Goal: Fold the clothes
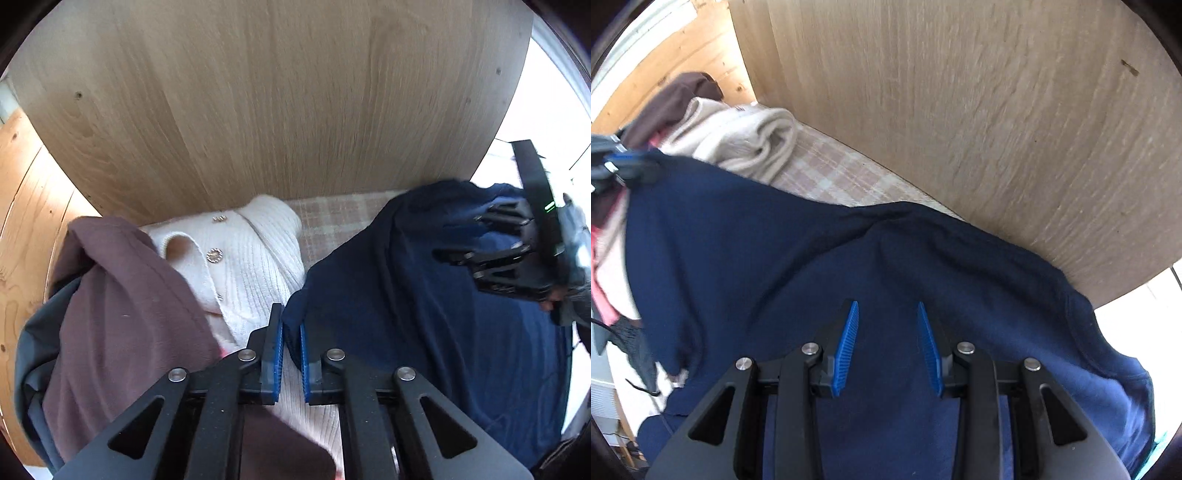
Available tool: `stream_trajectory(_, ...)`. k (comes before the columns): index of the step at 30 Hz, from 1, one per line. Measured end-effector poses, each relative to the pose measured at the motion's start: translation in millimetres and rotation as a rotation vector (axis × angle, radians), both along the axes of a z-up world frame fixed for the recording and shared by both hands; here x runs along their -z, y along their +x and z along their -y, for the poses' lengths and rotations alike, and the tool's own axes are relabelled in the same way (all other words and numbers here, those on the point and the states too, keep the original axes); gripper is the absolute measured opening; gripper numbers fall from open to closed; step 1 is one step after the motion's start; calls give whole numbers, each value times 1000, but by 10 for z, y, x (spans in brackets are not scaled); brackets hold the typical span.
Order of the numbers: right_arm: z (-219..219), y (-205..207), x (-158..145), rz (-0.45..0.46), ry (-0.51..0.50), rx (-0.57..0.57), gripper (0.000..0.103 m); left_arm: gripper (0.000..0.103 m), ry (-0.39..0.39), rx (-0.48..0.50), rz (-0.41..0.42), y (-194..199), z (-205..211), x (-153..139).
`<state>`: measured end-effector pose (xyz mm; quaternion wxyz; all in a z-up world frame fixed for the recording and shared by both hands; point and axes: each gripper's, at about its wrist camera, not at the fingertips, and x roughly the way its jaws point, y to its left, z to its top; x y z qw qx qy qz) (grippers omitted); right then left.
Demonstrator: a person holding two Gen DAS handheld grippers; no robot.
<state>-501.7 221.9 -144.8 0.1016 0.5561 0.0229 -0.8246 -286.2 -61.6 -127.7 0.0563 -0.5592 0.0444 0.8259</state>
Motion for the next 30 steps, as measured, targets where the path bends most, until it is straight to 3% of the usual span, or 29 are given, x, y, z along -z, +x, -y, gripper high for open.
stream_trajectory(4,9,-73,146,28,47,-3,33,5,28,9,-3,-53,59,-254)
stream_trajectory(9,76,-118,130,0,97,-20,37,3,64,35,-33,-168,44,-625)
stream_trajectory(15,102,-167,-167,-97,8,-35,37,3,-3,80,2,-218,-133,-620)
stream_trajectory(18,172,-377,-50,-68,52,-23,37,3,8,71,-1,-210,-135,-620)
stream_trajectory(19,189,-445,13,-77,53,-171,39,3,11,72,-2,-196,-135,-627)
stream_trajectory(20,189,-473,-7,-118,53,-163,39,3,21,70,-4,-177,-129,-637)
stream_trajectory(24,124,-533,-72,-93,55,-123,41,3,75,56,-8,-107,-95,-693)
stream_trajectory(27,-61,-359,-267,-104,12,-108,41,3,141,88,7,-33,-269,-618)
stream_trajectory(30,-252,-171,-407,-88,-21,-98,42,3,157,147,42,-2,-564,-479)
